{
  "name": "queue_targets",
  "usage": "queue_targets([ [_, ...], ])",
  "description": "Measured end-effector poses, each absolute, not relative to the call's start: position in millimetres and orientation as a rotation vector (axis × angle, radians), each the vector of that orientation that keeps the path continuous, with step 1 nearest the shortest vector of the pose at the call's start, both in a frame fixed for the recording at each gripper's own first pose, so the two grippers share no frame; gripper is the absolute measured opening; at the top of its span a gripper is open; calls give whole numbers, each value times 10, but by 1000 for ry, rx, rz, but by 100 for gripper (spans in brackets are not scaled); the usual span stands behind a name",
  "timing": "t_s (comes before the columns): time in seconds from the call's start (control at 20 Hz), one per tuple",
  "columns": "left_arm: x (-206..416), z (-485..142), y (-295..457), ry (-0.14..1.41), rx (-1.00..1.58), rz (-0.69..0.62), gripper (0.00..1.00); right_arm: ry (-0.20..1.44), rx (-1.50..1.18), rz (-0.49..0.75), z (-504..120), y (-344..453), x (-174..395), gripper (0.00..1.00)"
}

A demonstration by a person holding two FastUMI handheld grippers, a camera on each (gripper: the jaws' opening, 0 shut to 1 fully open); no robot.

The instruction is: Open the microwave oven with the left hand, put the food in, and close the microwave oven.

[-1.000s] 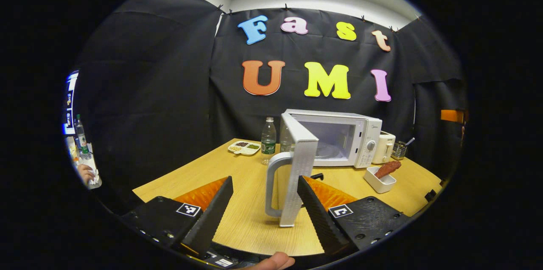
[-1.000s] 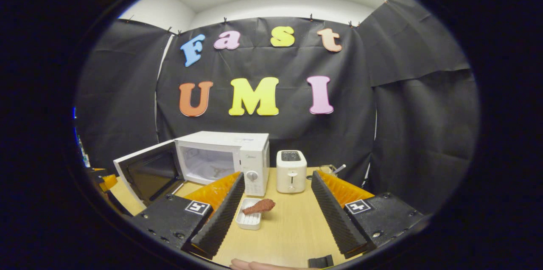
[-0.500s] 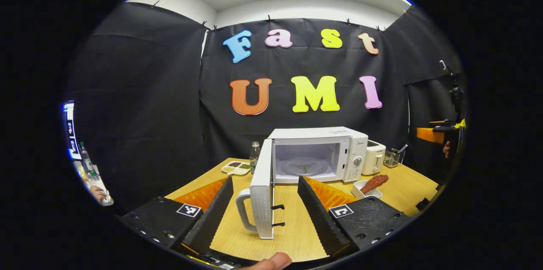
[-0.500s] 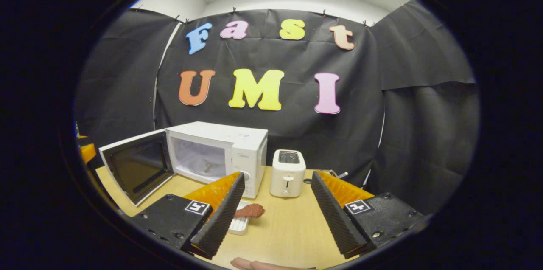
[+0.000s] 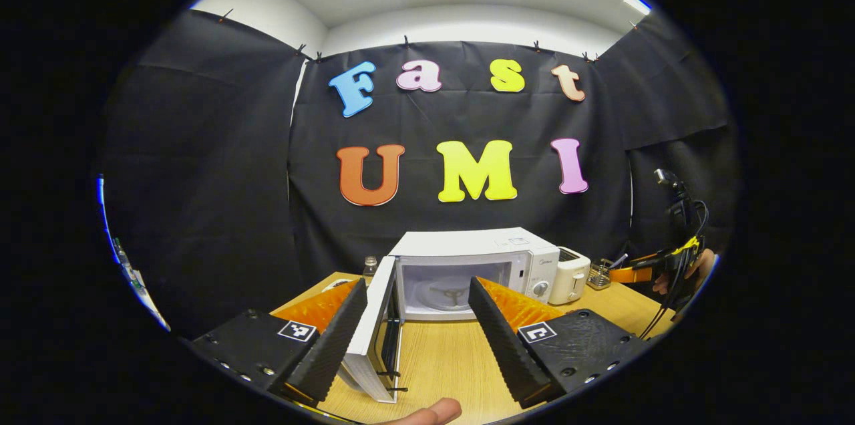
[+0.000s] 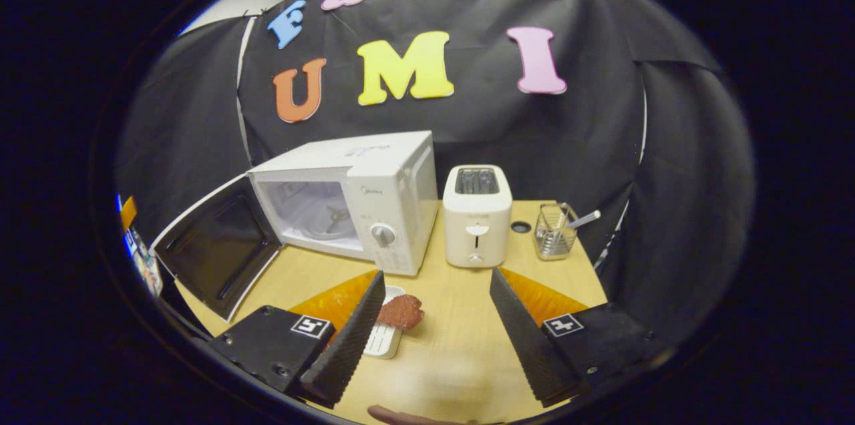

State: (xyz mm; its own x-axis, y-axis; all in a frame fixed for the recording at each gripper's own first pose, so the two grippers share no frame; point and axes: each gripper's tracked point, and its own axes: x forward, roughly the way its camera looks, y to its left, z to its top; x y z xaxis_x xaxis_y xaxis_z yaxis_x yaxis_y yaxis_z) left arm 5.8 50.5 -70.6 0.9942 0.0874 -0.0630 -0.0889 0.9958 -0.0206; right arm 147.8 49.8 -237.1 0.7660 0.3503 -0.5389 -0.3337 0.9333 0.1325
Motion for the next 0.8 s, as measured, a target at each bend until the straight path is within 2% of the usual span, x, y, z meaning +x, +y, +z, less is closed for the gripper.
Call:
queue_targets([
  [0.4, 257, -822, 374, 80, -55, 73, 94, 929, 180, 548, -3209, 800, 1559, 93],
  [0.45, 265, -809, 405, 74, -46, 84, 94, 953, 208, 563, -3258, 818, 1563, 81],
  [0.5, 265, -786, 425, 65, -41, 95, 94, 973, 238, 583, -3293, 856, 1561, 80],
  [0.55, 250, -758, 434, 55, -44, 100, 94, 993, 269, 600, -3323, 890, 1541, 91],
  [0.6, 235, -720, 423, 45, -52, 97, 94, 1009, 306, 608, -3348, 911, 1548, 75],
  [0.65, 229, -698, 408, 38, -62, 91, 94, 1017, 350, 626, -3341, 958, 1547, 85],
  [0.7, 212, -670, 389, 32, -71, 85, 94, 1036, 390, 646, -3352, 1007, 1536, 80],
  [0.75, 196, -653, 372, 26, -77, 79, 94, 1058, 433, 656, -3366, 1043, 1511, 66],
  [0.8, 176, -620, 378, 20, -79, 78, 94, 1095, 467, 648, -3410, 1047, 1488, 68],
])
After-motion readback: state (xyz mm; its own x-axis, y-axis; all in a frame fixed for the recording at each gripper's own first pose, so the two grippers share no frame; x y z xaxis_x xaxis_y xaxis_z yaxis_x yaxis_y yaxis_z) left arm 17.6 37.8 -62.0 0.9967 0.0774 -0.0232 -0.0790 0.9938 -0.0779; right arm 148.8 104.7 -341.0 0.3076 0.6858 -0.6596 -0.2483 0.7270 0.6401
